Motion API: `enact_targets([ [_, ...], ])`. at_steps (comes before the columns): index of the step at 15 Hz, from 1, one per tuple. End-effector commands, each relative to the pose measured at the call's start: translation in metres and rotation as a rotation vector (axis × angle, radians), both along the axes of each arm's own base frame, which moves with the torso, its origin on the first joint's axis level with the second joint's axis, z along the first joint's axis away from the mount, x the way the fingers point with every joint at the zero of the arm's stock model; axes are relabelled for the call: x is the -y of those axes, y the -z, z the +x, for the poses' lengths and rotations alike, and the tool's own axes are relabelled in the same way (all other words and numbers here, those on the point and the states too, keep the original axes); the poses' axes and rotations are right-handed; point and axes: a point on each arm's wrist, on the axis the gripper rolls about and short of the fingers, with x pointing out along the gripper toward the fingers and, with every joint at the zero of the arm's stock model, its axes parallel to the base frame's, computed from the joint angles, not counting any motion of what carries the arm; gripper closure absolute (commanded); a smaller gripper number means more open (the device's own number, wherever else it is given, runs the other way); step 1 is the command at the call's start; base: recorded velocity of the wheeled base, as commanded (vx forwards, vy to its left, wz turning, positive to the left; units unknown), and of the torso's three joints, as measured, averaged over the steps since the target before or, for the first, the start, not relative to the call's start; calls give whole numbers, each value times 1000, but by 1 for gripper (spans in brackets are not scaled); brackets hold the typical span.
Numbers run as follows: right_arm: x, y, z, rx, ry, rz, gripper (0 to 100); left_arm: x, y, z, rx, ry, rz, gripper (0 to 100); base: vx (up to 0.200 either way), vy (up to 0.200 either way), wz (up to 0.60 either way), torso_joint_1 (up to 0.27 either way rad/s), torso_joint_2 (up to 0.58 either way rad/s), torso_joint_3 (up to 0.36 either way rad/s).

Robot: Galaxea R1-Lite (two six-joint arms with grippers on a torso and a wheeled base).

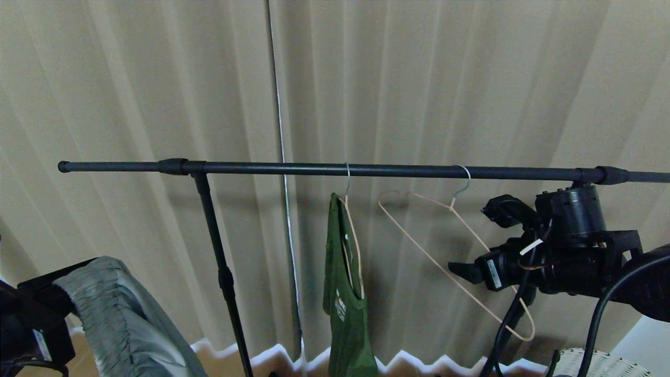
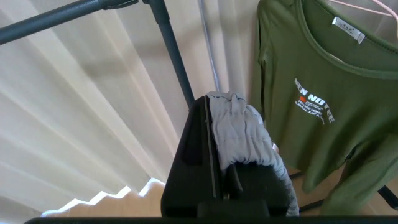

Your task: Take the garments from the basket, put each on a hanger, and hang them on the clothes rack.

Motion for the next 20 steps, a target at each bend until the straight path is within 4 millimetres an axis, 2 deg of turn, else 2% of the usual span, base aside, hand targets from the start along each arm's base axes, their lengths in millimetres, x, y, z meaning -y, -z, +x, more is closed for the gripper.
enact_targets([
  [1,-1,-1,2,7,1,-1,0,0,0,0,-1,0,0,100,0,0,0,0,0,0],
  [10,-2,9,8,10,29,-17,0,0,1,0,-2,0,0,100,0,0,0,0,0,0],
  [11,-2,9,8,11,28,-19,100,0,1,0,-2,0,2,100,0,0,0,0,0,0],
  [20,0,1,2,35,34,-10,100,0,2,0,-6,0,2,100,0,0,0,0,0,0],
])
